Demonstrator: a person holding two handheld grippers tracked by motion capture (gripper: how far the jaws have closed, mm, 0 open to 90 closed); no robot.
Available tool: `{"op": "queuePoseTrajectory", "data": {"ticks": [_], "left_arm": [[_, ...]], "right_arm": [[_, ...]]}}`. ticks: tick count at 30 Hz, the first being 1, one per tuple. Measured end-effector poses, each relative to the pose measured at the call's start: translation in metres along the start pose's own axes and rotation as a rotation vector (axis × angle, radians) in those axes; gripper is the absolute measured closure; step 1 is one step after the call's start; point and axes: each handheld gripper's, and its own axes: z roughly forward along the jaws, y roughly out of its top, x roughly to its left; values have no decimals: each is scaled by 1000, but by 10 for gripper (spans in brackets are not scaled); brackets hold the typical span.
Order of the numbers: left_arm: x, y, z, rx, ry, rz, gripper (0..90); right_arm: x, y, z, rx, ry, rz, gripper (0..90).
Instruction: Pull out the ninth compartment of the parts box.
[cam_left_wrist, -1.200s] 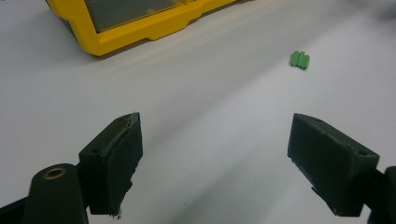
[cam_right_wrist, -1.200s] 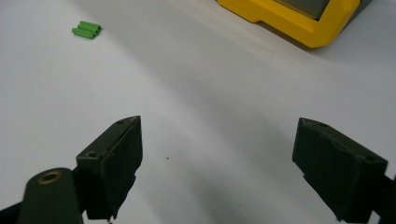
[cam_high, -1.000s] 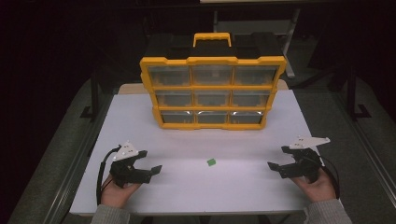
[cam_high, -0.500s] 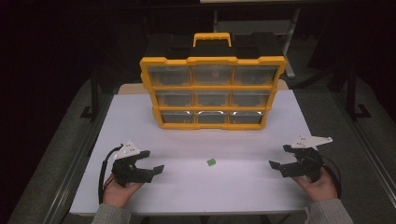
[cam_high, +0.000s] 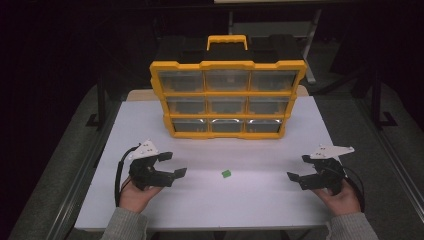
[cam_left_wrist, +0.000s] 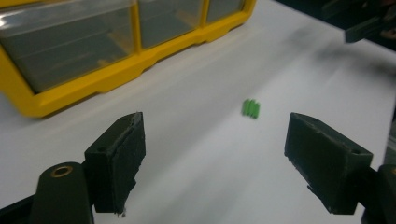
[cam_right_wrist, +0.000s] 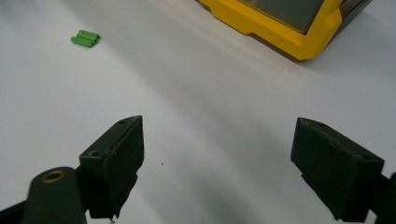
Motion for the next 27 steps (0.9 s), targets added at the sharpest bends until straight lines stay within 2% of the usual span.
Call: {"op": "queuePoseTrajectory", "data": {"ticks": [3, 7, 9, 11, 13, 17, 19, 23, 27], "left_arm": [[0, 3, 5, 3, -1, 10, 198], [0, 4, 16, 17, -22, -9, 197], [-2, 7, 23, 9, -45, -24, 196], [-2, 8, 24, 12, -47, -16, 197], [-5, 12, 30, 3, -66, -22, 197], [-7, 16, 36, 0, -72, -24, 206], [-10, 21, 43, -24, -87, -26, 208], [-16, 30, 53, -37, -100, -27, 211], [-20, 35, 61, -49, -123, -32, 252]], "right_arm": [[-1, 0, -1, 3, -5, -7, 163], [-3, -1, -1, -2, 2, 0, 158], [-3, 0, -2, -8, 2, 1, 158], [-3, 0, -2, -14, 3, -4, 158], [-1, 1, -2, -13, 1, 1, 158], [-1, 2, -2, -15, 3, -12, 158], [-1, 2, -1, -10, 9, -6, 157], [0, 3, -1, -10, 14, -15, 158], [0, 3, -1, -9, 20, -19, 171]]}}
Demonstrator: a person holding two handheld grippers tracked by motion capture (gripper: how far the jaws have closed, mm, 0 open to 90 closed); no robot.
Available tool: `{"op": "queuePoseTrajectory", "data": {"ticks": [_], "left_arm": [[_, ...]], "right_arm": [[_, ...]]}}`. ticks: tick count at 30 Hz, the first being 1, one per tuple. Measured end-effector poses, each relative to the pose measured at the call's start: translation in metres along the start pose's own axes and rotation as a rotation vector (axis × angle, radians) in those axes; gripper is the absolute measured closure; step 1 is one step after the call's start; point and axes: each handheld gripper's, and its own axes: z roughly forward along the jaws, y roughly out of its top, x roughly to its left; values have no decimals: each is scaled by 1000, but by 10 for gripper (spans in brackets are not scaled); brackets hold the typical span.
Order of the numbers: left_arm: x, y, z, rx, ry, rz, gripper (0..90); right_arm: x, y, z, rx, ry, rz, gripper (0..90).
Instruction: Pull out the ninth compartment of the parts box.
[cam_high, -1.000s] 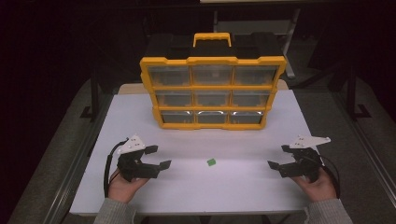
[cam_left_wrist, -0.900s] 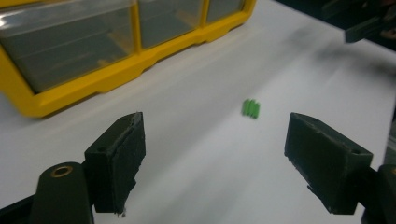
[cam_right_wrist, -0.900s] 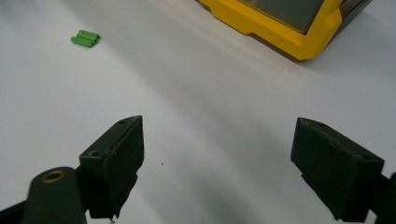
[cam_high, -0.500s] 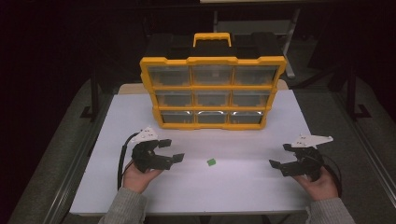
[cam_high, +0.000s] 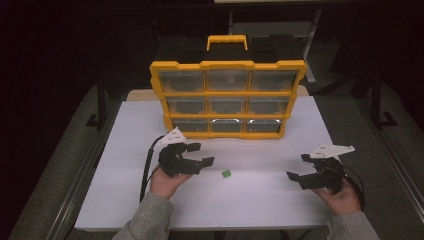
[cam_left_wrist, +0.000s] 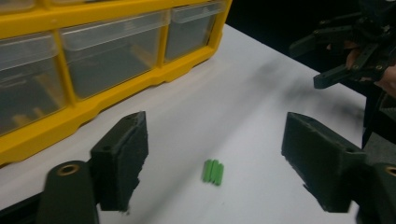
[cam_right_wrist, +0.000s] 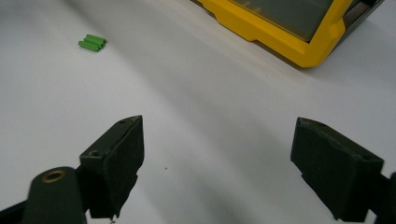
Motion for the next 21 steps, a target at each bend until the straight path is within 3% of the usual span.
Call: {"op": "queuePoseTrajectory", "data": {"ticks": [8, 12, 13, 17, 20, 21], "left_arm": [[-8, 11, 27, 2, -12, -8, 210], [-13, 14, 45, 21, -39, -14, 211], [-16, 16, 53, 11, -36, -32, 214], [-18, 19, 67, -9, -29, -73, 230], [-18, 21, 73, -13, -18, -80, 237], [-19, 21, 76, -28, -22, -101, 242]], "right_arm": [[-2, 0, 1, 0, -8, 10, 164], [-2, 0, 1, 0, -11, 6, 164], [-2, -1, 1, -2, -9, 11, 164], [-3, -1, 1, 0, -12, 13, 163], [-4, -1, 0, -1, -11, 10, 163], [-3, -1, 0, 0, -10, 17, 163]]}}
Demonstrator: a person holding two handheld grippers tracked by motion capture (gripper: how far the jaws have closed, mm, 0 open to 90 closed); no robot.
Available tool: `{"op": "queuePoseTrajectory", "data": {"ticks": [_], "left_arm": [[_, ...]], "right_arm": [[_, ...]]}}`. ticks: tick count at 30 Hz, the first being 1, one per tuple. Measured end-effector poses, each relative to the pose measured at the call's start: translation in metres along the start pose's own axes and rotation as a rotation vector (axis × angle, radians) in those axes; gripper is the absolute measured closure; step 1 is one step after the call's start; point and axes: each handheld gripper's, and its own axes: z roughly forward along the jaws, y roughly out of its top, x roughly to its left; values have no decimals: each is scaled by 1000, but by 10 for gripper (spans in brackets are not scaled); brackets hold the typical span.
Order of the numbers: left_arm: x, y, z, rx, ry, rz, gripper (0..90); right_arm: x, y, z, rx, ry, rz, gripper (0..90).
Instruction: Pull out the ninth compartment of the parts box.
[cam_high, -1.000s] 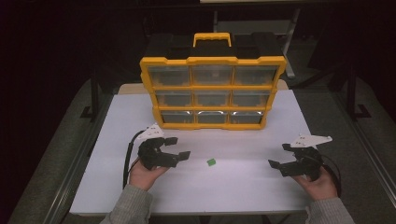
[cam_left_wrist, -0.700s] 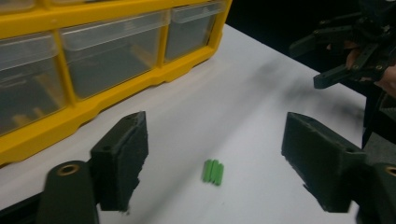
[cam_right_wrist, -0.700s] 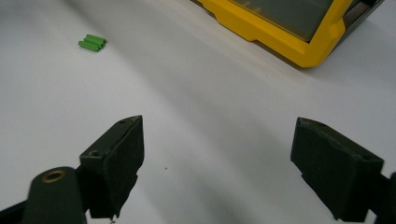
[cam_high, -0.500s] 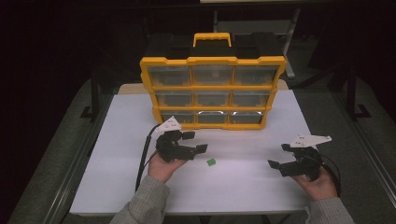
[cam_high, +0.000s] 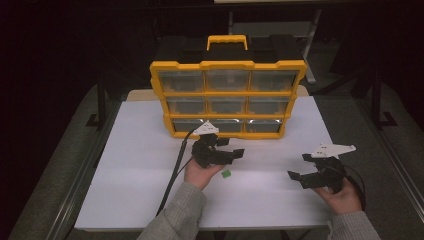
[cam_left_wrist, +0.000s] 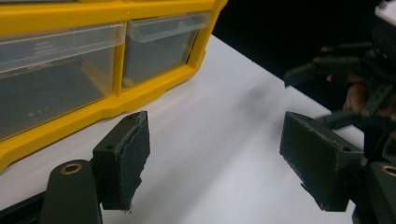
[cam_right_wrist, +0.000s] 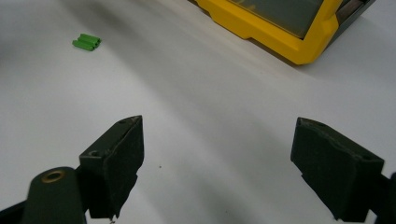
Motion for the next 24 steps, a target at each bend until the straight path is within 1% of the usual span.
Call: {"op": "queuePoseTrajectory", "data": {"ticks": [1, 2, 3, 4, 6, 9, 10, 11, 13, 14, 15, 16, 18, 19, 21, 22, 23, 24], "left_arm": [[0, 0, 3, -6, -2, -10, 242], [1, 1, 5, -1, 1, -10, 250], [1, 2, 10, -22, -2, -39, 257], [1, 2, 10, -22, -2, -39, 268], [1, 4, 14, -47, -5, -79, 278], [0, 8, 21, -66, 8, -105, 295], [-1, 10, 23, -70, 16, -102, 295], [-4, 13, 28, -74, 43, -93, 308], [-5, 14, 31, -79, 46, -94, 315], [-4, 15, 38, -81, 42, -115, 320], [-4, 15, 38, -81, 42, -115, 322], [-4, 15, 43, -85, 40, -143, 329], [-3, 14, 48, -95, 31, -171, 354], [-3, 14, 48, -95, 31, -171, 364], [-3, 13, 53, -105, 41, -194, 369], [-3, 13, 59, -107, 48, -215, 382], [-3, 13, 59, -107, 48, -215, 387], [-3, 14, 64, -108, 54, -228, 388]], "right_arm": [[0, 0, 0, 0, 0, 0, 163], [0, 0, 0, 0, 0, 1, 163], [-1, 0, 0, -4, 3, 2, 163], [-1, 0, 0, -4, 3, 2, 163], [-1, 0, 1, -4, 3, 1, 163], [-2, 1, 2, -3, 6, 7, 163], [-2, 1, 2, -3, 6, 7, 163], [-2, 1, 2, -2, 5, 5, 163], [-2, 1, 2, -3, 7, 6, 163], [-3, 1, 2, -4, 9, 12, 163], [-3, 1, 2, -2, 10, 12, 163], [-3, 1, 2, -3, 8, 18, 163], [-5, 0, 2, -4, 12, 13, 163], [-5, 1, 3, -5, 11, 11, 163], [-5, 1, 3, -4, 13, 16, 163], [-5, 2, 3, -8, 18, 19, 165], [-5, 2, 3, -8, 18, 19, 165], [-5, 2, 3, -10, 19, 15, 167]]}}
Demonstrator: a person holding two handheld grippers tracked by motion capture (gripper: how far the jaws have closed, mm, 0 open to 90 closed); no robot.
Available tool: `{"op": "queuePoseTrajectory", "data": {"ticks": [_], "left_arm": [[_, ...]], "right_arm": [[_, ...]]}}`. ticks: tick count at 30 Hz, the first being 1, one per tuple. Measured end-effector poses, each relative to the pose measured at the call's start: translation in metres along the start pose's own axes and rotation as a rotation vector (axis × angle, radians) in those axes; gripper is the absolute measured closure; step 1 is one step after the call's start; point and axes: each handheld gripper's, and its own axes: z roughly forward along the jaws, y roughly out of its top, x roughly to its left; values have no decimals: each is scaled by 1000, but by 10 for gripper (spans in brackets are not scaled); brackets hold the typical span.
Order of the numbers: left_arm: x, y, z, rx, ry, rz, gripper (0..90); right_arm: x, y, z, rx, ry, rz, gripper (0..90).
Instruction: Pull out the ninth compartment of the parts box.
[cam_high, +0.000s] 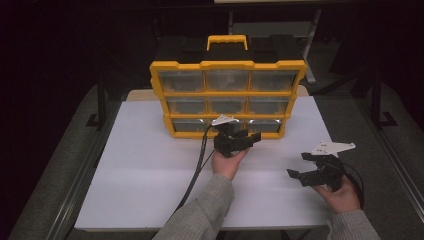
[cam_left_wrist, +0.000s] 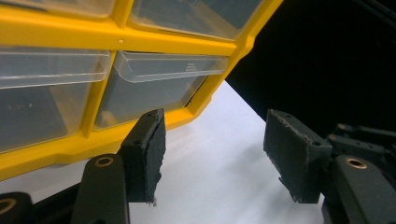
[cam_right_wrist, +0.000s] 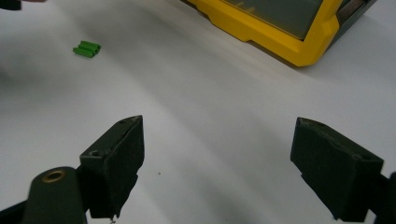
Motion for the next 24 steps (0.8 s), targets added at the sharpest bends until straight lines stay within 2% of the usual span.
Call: {"op": "queuePoseTrajectory", "data": {"ticks": [3, 6, 7, 8, 10, 14, 15, 21, 24], "left_arm": [[-2, 1, 3, 6, -1, 2, 397], [-3, 1, 6, -11, 5, -16, 420], [0, 1, 8, -26, 18, -39, 424], [0, 1, 8, -26, 18, -39, 432], [4, 2, 10, -45, 21, -80, 444], [11, 1, 16, -60, 35, -126, 457], [12, 0, 20, -64, 36, -159, 462], [14, -4, 31, -68, 26, -191, 487], [14, -5, 39, -79, 14, -235, 519]], "right_arm": [[0, -1, 0, -1, -2, -1, 169], [-3, -2, -1, -1, -4, 7, 169], [-4, -2, -2, -1, -5, 9, 169], [-4, -2, -2, -1, -5, 9, 169], [-5, -2, -2, -5, -8, 18, 170], [-5, -1, -1, -1, -6, 12, 172], [-5, -1, -1, -2, -4, 16, 172], [-5, -1, 0, -3, -2, 12, 173], [-6, 0, 0, -3, 2, 13, 174]]}}
